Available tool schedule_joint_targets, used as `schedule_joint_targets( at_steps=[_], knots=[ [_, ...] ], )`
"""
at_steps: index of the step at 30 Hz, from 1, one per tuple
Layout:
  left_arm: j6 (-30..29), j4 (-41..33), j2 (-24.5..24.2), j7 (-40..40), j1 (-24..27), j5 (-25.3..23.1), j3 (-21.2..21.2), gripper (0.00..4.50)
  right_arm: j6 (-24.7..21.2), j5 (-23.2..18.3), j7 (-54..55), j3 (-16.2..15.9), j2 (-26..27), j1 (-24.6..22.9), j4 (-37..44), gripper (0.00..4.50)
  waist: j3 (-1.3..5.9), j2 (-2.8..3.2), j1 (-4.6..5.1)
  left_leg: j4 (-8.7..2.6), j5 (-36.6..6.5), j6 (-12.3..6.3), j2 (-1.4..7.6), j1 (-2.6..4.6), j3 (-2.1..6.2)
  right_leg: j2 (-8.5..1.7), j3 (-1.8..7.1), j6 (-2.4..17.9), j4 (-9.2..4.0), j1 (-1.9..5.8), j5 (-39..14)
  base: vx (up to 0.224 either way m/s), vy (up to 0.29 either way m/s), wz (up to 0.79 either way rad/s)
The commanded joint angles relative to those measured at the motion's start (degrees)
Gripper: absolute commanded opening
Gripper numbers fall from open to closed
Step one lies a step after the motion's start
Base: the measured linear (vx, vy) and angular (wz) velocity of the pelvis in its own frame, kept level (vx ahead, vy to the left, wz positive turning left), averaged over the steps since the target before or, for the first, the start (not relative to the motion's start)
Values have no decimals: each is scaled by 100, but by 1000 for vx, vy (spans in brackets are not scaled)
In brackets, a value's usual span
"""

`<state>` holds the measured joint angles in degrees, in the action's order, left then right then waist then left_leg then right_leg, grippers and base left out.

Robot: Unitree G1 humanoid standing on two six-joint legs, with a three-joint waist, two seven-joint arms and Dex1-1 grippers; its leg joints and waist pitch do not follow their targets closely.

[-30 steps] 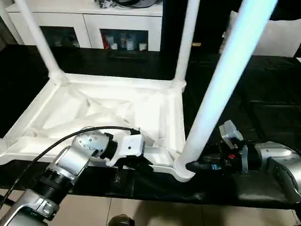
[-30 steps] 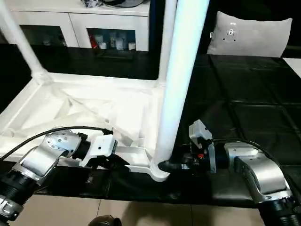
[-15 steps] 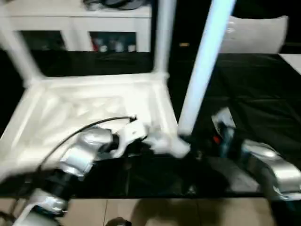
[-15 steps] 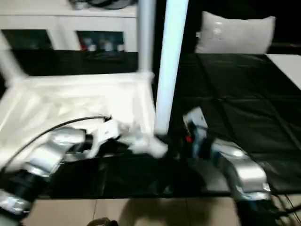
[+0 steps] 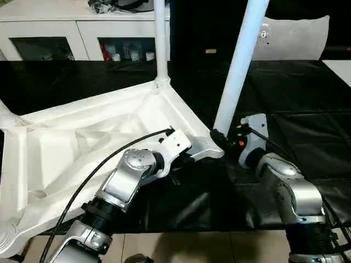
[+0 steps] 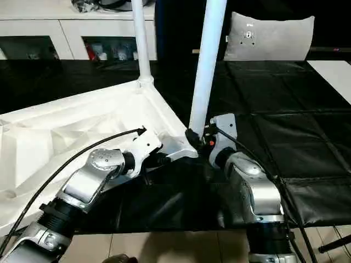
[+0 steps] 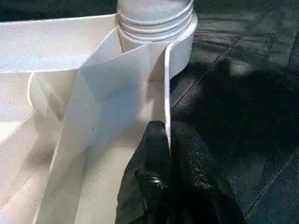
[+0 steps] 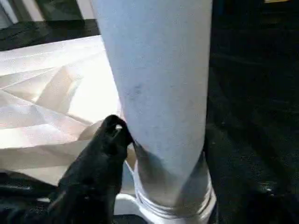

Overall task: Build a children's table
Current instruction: Rotate leg to tighten

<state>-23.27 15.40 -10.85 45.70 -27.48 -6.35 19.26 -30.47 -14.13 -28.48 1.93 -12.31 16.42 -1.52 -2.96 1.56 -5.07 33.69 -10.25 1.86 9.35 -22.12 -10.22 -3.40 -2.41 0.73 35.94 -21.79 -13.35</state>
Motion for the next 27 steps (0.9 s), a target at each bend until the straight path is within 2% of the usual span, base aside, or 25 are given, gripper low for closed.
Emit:
schedule_joint_targets(
  at_steps=[1,3,5,8,10,15,16,19,20,23,27],
  knots=[
    [280,-79,-13,180,-1,113,112,0,-91,-180,-393,-198,-25,-88,-23,301,307,-72,-29,-387,-790,-249,386,86,171,-536,287,983,-480,227,-387,0,0,0],
    [561,-20,-220,425,18,113,161,0,-30,-217,-691,-196,-314,-107,-39,317,311,-80,-34,-370,-661,-319,376,73,163,-538,284,1030,-462,233,-154,0,0,0],
    [966,35,-466,851,62,206,187,0,255,-227,-1304,-226,-750,-141,-75,334,324,-90,-44,-355,-607,-385,379,81,155,-539,272,1087,-451,237,-55,0,0,0],
    [1191,0,-681,1267,109,302,245,0,446,-237,-1852,-278,-1107,-177,-71,352,314,-94,-67,-353,-641,-452,395,72,159,-544,260,1140,-432,243,-24,0,0,0],
    [1354,-108,-982,1783,151,377,379,0,589,-239,-2343,-331,-1489,-188,-97,386,308,-94,-86,-354,-752,-467,406,98,151,-548,259,1159,-456,224,-219,0,0,0],
    [1629,-151,-1289,2379,163,503,500,0,673,-445,-3256,-510,-1925,-270,47,390,302,-86,-193,-364,-835,-445,446,121,148,-558,262,1242,-440,209,-282,0,0,0],
    [1763,-158,-1432,2680,161,567,554,0,686,-579,-3729,-624,-2136,-319,93,366,304,-106,-202,-360,-832,-461,439,110,143,-556,258,1251,-434,214,-256,0,0,0],
    [1870,-149,-1532,2889,153,602,594,0,616,-724,-4022,-659,-2231,-329,122,356,301,-109,-259,-356,-831,-496,447,110,144,-554,248,1277,-422,202,-286,0,0,0],
    [1994,-124,-1653,3100,131,602,665,0,527,-858,-4299,-704,-2316,-322,144,338,293,-137,-275,-355,-882,-492,445,115,133,-562,252,1278,-441,196,-396,0,0,0],
    [2108,-109,-1800,3359,96,583,779,0,419,-999,-4613,-771,-2405,-316,195,316,295,-121,-322,-368,-888,-454,466,130,144,-568,256,1248,-438,184,-554,0,0,0],
    [2216,-55,-1839,3472,45,587,823,0,320,-1167,-4865,-841,-2450,-308,232,284,295,-123,-337,-370,-908,-399,462,130,147,-566,254,1271,-432,176,-582,0,0,0]
  ],
)
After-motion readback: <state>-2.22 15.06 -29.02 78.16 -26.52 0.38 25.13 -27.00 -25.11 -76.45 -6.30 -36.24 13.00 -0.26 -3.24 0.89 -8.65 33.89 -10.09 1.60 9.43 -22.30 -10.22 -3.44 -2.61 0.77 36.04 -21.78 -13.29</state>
